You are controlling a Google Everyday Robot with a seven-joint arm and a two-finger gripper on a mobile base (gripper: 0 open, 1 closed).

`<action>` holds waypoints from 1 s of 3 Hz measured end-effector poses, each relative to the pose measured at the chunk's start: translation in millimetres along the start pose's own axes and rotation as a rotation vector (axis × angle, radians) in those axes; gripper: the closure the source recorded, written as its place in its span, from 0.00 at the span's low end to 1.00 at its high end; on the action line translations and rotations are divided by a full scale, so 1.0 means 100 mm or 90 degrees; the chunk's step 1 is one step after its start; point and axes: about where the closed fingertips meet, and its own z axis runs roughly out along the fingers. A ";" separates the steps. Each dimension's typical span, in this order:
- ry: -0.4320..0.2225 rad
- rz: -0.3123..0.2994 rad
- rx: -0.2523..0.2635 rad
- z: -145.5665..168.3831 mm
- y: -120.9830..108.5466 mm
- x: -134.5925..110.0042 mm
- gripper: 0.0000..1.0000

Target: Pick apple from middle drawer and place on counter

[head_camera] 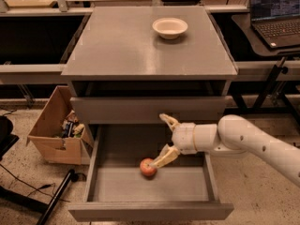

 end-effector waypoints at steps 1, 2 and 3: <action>-0.008 -0.028 -0.021 0.40 -0.01 0.73 0.00; 0.004 -0.067 -0.043 0.64 -0.06 1.34 0.00; 0.036 -0.089 -0.062 0.81 -0.13 1.76 0.00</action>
Offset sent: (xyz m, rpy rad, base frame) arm 0.0500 -0.0185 -0.2225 -0.0947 -0.1078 0.1552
